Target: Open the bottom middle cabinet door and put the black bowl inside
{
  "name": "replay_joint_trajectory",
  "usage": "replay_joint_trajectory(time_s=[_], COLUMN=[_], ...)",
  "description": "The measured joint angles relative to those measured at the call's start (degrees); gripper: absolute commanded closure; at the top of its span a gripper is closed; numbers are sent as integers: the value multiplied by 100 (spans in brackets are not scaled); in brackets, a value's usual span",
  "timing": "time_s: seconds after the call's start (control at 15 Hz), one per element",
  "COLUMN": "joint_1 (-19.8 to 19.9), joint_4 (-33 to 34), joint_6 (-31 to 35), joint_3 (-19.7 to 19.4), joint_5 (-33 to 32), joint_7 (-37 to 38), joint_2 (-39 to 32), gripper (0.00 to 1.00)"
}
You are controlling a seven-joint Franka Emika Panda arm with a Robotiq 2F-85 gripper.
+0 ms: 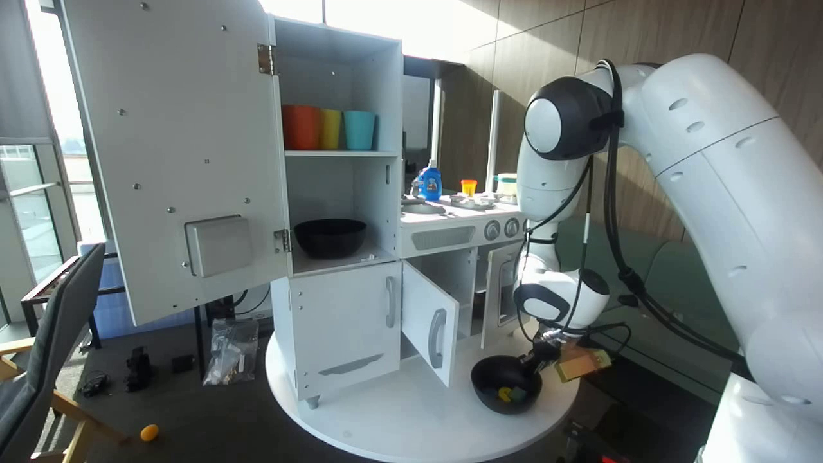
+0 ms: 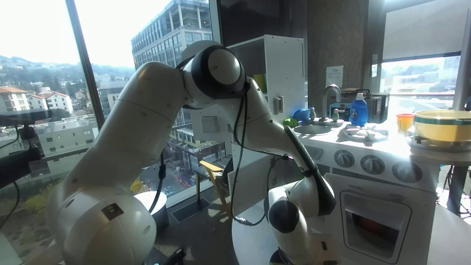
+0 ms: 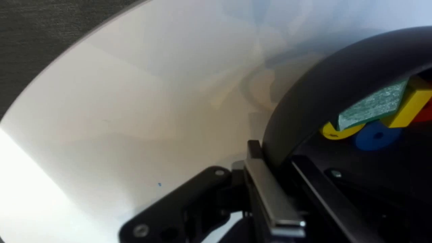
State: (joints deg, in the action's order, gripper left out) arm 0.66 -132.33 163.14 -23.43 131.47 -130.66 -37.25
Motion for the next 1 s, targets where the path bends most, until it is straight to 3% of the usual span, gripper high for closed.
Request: replay_joint_trajectory(time_s=[0.2,0.47,0.73,1.0], joint_1=[-183,12,212,360], joint_4=[-14,-162,-438,-651], joint_6=[465,775,679,350], joint_3=[43,509,731,672], joint_5=[-279,-1560,-3012,-4116], joint_7=[953,2828,4735,6135], joint_2=[32,151,340,698], gripper=[98,98,98,98])
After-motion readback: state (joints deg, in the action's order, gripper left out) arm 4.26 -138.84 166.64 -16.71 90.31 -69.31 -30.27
